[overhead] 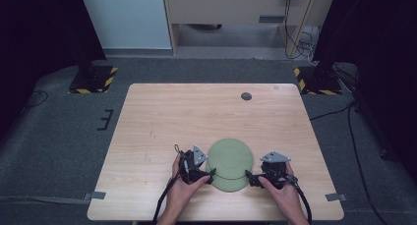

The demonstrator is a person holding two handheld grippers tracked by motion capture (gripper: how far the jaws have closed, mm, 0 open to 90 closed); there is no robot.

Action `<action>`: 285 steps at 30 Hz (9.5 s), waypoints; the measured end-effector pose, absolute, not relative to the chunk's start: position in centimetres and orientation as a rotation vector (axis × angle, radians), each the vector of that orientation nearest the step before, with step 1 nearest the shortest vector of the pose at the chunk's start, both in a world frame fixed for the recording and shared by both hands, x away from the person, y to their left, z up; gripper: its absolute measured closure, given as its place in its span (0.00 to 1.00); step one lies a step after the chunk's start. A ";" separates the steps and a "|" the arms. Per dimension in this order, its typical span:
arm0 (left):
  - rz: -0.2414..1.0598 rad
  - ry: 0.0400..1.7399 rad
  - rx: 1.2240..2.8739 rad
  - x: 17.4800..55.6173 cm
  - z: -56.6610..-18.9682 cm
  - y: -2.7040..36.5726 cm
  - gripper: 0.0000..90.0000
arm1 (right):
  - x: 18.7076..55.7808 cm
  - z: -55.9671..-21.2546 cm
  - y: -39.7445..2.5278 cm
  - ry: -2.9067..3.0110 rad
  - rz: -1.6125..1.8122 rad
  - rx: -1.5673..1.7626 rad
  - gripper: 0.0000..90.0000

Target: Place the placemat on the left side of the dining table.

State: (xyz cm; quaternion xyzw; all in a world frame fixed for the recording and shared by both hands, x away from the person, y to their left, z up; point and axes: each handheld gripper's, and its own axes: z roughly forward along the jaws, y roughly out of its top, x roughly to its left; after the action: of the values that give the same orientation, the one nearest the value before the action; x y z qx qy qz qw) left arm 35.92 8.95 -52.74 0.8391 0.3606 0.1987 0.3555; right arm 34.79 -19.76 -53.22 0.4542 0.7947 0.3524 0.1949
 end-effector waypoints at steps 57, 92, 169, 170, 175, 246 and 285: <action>0.182 1.001 2.109 41.2 -53.0 6.6 0.07 | 35.4 -53.4 -19.9 2.222 1.013 1.295 0.02; 0.266 0.967 1.952 39.6 -50.0 7.2 0.83 | 35.4 -53.4 -19.8 2.221 1.006 1.289 0.01; 0.293 0.878 1.915 39.8 -45.7 6.1 0.95 | 37.3 -53.9 -24.2 2.028 0.864 1.517 0.05; 0.288 0.877 1.912 39.9 -45.6 6.0 0.95 | 37.3 -53.8 -24.1 2.031 0.864 1.519 0.05; 0.284 0.857 1.908 40.1 -44.8 5.4 0.95 | 37.4 -53.9 -24.2 2.035 0.861 1.511 0.05; 0.449 0.899 1.858 42.1 -39.5 7.4 0.95 | 37.4 -53.9 -24.3 2.039 0.853 1.511 0.04; 0.514 1.029 1.783 42.3 -39.2 13.5 0.95 | 37.5 -53.9 -24.3 2.041 0.853 1.508 0.04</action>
State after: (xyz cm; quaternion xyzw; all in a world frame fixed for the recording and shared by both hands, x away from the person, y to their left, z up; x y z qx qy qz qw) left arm 42.31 13.48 -39.20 0.7334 0.4232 0.2115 0.4881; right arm 37.49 -24.28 -53.90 0.5482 0.7419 0.3100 0.2301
